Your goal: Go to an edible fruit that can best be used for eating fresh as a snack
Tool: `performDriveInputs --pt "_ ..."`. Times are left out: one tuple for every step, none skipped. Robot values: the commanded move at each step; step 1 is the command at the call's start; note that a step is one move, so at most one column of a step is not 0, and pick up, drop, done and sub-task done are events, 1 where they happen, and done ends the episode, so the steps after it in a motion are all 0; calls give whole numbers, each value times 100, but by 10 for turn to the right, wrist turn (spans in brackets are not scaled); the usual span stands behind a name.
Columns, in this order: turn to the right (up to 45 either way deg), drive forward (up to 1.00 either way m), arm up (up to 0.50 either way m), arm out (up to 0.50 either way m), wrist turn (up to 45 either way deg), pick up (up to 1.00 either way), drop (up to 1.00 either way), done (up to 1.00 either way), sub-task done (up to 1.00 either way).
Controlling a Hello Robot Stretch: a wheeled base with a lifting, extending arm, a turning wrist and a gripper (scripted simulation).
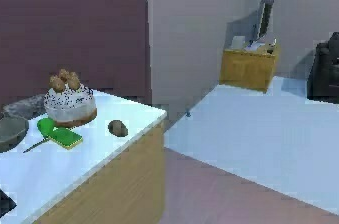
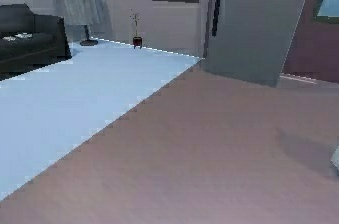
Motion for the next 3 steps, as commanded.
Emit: performDriveInputs --pt "-330 0 0 0 0 0 0 0 0" --pt "0 100 0 0 0 0 0 0 0" --pt "0 0 0 0 0 0 0 100 0"
